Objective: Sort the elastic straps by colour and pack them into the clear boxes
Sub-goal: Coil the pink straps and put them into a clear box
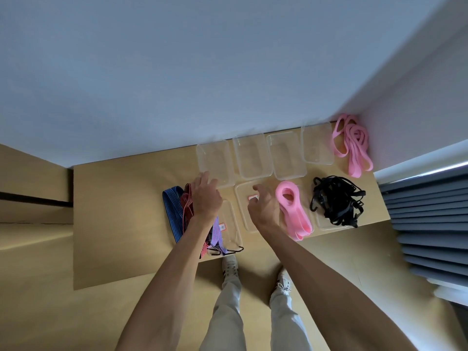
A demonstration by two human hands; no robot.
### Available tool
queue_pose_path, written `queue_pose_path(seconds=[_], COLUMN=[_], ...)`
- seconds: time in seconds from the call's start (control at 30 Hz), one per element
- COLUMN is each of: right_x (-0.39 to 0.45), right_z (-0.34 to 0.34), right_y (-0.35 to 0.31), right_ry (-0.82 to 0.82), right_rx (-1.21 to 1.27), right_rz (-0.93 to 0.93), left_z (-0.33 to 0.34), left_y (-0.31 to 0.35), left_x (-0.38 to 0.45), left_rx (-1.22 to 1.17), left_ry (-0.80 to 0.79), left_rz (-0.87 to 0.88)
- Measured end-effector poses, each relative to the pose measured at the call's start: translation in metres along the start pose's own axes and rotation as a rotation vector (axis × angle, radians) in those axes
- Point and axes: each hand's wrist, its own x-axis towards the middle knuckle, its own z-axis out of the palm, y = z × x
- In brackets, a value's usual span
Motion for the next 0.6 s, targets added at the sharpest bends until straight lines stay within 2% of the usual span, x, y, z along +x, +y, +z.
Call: queue_pose_path(seconds=[0.33, 0.6], right_x=[0.000, 0.049], right_z=[-0.056, -0.142], right_y=[0.040, 0.083], right_ry=[-0.021, 0.029], right_rx=[-0.209, -0.149], right_rz=[-0.061, -0.012], left_z=[0.015, 0.025], left_y=[0.093, 0.190], left_x=[-0.037, -0.027], left_rx=[-0.149, -0.084], left_ry=[-0.104, -0.146], left_rz=[0.122, 0.163])
